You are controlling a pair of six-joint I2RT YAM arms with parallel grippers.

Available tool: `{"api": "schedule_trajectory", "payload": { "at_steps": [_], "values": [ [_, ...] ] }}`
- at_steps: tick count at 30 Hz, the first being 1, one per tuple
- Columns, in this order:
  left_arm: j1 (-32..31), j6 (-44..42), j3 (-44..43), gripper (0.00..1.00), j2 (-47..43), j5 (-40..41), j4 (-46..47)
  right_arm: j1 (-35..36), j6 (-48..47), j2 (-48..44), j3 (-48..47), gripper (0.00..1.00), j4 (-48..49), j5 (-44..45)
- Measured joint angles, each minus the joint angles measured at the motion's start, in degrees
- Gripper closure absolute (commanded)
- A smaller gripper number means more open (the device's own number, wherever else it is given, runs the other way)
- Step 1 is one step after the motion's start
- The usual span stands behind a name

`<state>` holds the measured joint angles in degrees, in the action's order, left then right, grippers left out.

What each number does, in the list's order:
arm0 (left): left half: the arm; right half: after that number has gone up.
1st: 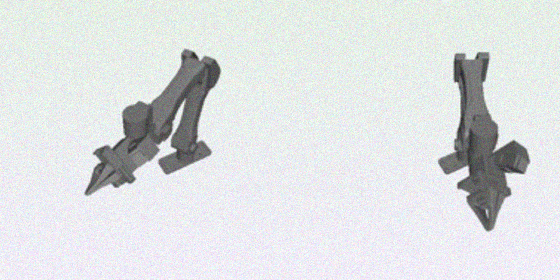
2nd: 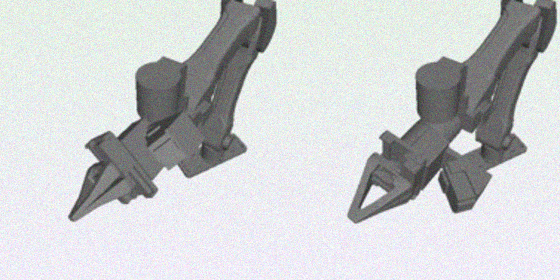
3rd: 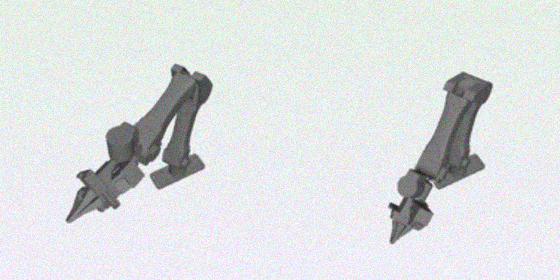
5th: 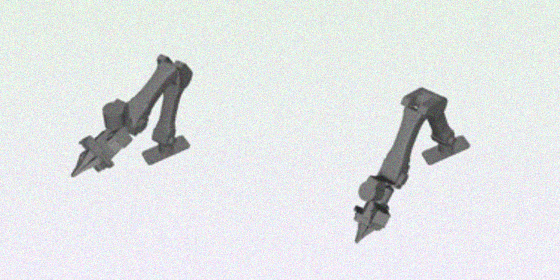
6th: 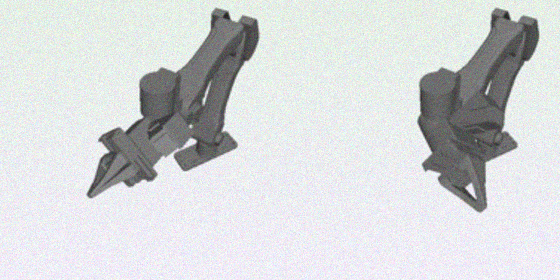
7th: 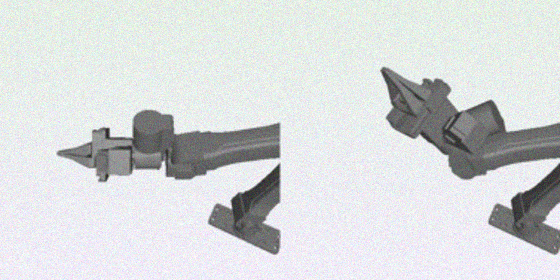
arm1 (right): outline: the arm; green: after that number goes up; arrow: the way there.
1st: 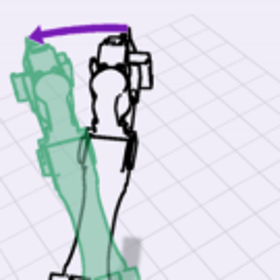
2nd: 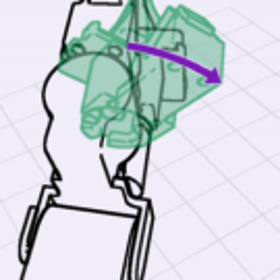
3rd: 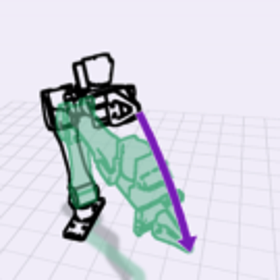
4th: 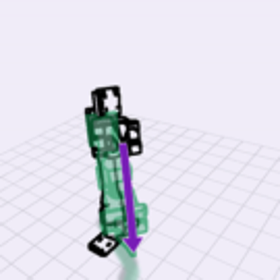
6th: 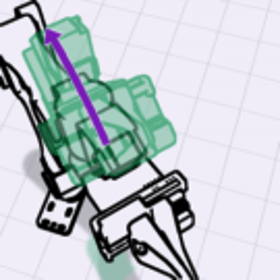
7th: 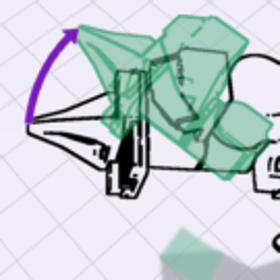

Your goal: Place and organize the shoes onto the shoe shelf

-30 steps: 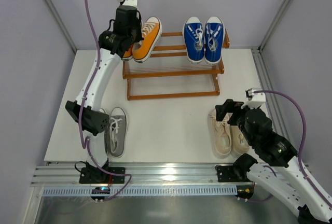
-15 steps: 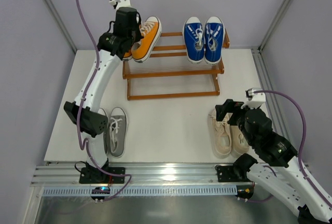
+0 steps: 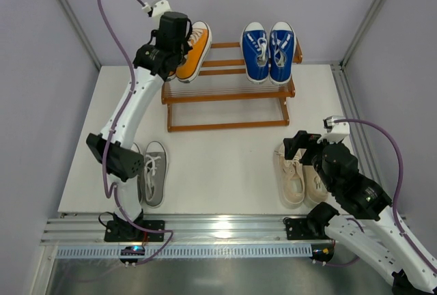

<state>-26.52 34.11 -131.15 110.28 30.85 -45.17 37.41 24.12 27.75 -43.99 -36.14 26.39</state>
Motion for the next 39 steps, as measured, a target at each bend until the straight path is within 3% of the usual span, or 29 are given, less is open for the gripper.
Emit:
{"api": "schedule_trajectory", "payload": {
  "at_steps": [36,39],
  "values": [
    [-0.90,7.76,-4.61,1.00,2.49,0.96,-3.15,0.00,-0.24,-0.52,0.00,0.01,0.00,-0.35],
    [-0.90,7.74,-4.61,0.95,2.49,0.87,-3.15,0.00,-0.24,-0.79,0.00,0.01,0.00,-0.52]
  ]
}}
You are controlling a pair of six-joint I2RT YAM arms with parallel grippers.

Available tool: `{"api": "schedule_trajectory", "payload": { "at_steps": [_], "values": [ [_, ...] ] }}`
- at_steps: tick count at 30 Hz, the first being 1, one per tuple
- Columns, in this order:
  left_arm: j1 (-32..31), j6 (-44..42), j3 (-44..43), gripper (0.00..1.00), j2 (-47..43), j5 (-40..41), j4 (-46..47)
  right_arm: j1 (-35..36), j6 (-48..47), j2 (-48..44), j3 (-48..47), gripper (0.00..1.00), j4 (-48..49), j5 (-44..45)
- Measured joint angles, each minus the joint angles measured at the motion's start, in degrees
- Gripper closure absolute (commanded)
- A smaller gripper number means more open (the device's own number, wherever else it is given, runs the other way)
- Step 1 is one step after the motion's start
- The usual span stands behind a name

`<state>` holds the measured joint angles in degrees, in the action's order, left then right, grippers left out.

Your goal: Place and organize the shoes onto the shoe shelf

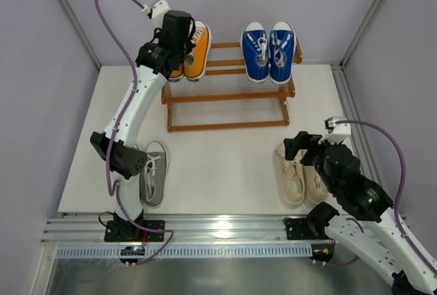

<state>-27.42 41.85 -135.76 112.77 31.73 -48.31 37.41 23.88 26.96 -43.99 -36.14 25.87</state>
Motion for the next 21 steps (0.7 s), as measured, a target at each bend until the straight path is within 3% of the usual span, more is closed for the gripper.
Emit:
{"api": "schedule_trajectory", "payload": {
  "at_steps": [1,4,5,13,15,21],
  "values": [
    [0.00,-0.04,0.02,0.83,0.00,-0.09,0.00,0.00,0.02,-0.11,0.00,0.01,0.00,-0.04],
    [0.00,-0.42,1.55,0.66,-0.42,-0.37,1.42,0.00,0.02,-0.28,0.00,0.01,0.00,-0.11],
    [0.00,-0.52,2.49,0.52,-0.72,-0.50,2.27,0.00,0.02,-0.35,0.00,0.01,-0.04,-0.13],
    [-0.04,-3.76,9.25,0.05,-4.59,-0.57,7.78,0.00,0.02,-0.48,0.00,0.01,-0.09,-0.13],
    [-0.04,-4.85,10.56,0.00,-5.77,-0.74,8.98,0.00,0.04,-0.48,0.00,0.01,-0.15,-0.11],
    [0.26,-8.07,15.13,0.00,-11.17,-1.29,12.22,0.00,0.02,-0.46,-0.02,0.00,-0.15,-0.11]
  ]
}}
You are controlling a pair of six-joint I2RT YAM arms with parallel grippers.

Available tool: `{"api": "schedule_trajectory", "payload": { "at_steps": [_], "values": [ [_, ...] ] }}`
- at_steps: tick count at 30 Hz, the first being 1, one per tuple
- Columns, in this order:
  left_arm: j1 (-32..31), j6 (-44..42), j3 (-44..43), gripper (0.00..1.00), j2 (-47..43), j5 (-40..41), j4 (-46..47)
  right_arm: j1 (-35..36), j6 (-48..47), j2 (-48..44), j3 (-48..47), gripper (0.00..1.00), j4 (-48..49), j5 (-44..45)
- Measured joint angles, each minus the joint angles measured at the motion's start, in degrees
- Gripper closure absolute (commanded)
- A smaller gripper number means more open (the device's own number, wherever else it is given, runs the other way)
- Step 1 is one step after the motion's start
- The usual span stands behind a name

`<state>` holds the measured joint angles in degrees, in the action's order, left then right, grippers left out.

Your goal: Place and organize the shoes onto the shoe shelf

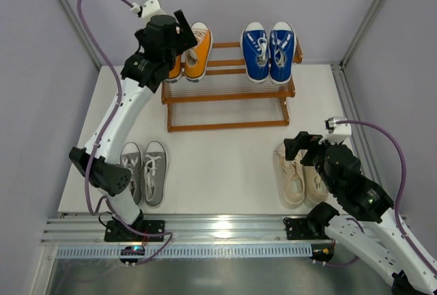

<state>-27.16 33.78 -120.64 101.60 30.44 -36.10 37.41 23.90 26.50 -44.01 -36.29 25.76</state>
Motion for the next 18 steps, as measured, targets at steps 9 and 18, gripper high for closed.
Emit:
{"api": "schedule_trajectory", "payload": {
  "at_steps": [9,18],
  "values": [
    [0.17,-3.23,10.49,0.00,-13.16,-6.08,7.04,0.00,0.00,2.60,-1.33,0.00,0.17,0.50],
    [-1.05,1.86,50.75,0.00,-39.89,-20.92,17.68,-3.26,4.87,12.22,-4.55,0.00,-6.40,7.96]
  ]
}}
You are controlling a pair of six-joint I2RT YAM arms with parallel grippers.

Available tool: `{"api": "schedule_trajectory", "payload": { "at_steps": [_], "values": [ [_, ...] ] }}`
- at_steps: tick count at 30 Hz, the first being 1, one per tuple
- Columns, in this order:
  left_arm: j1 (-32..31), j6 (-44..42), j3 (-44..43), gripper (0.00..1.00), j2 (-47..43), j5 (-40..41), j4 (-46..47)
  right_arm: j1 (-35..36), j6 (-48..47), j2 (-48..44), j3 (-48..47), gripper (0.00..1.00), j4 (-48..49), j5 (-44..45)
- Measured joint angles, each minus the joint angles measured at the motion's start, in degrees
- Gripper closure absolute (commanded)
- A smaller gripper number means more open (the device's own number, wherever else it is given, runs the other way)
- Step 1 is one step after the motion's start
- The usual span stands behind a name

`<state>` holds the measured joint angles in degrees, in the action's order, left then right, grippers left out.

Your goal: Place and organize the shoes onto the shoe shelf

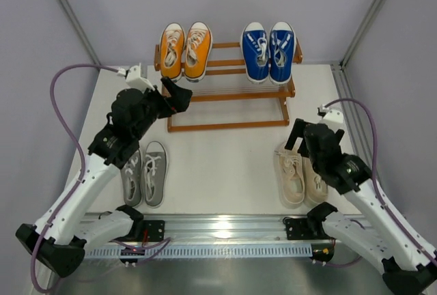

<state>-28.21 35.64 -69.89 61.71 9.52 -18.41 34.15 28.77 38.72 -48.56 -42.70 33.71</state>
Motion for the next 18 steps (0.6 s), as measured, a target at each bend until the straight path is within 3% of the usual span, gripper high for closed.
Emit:
{"api": "schedule_trajectory", "payload": {
  "at_steps": [6,12,18],
  "values": [
    [-5.03,4.46,13.97,0.00,-8.59,-6.40,0.52,-13.51,6.34,13.38,4.04,0.00,-3.63,-7.74],
    [-10.73,8.09,23.78,0.00,-16.04,-9.66,0.09,-19.12,11.50,8.81,9.35,0.00,-7.93,-11.08],
    [-12.11,11.28,29.35,0.00,-21.09,-10.86,-0.39,-19.76,16.90,5.09,9.33,0.00,-10.75,-8.87]
  ]
}}
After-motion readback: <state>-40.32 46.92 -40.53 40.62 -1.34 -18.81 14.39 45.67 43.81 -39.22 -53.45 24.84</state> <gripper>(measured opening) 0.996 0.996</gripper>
